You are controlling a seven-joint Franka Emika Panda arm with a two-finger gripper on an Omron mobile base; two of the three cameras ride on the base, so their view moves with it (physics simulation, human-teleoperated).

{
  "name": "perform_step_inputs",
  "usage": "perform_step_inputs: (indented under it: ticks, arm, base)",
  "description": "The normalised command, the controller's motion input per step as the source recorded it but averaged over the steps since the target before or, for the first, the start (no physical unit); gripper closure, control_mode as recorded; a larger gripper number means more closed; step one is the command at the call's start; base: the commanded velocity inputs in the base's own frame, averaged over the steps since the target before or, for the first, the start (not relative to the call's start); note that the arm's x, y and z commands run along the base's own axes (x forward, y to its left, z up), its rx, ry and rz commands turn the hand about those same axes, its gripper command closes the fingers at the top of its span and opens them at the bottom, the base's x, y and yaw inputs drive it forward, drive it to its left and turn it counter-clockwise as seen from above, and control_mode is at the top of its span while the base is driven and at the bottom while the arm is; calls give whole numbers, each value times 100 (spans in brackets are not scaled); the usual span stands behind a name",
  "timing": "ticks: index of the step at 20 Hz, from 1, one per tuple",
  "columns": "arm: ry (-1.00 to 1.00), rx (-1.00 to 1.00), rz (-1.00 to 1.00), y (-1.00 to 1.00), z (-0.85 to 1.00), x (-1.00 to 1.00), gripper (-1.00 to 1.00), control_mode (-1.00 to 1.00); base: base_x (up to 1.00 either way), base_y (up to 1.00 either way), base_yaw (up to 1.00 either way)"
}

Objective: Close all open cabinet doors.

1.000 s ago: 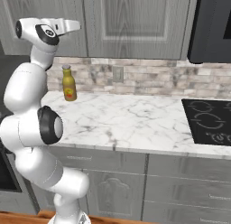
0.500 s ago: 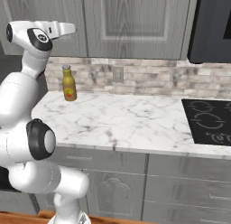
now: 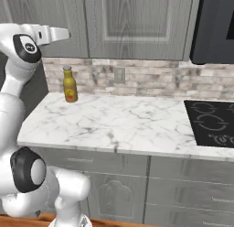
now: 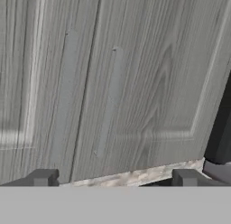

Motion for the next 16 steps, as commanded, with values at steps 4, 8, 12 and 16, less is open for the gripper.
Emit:
perform_step_inputs:
  ticks: [4, 8, 12, 16]
  arm:
    - [0, 7, 0, -9, 13, -100, -100, -100]
    - [0, 8, 0, -16, 8, -100, -100, -100]
    - [0, 8, 3, -20, 7, -95, -100, -100]
    - [1, 8, 4, -22, 1, -84, -100, -100]
  base:
    - [0, 0, 0]
    - [0, 0, 0]
    - [0, 0, 0]
    - [0, 0, 0]
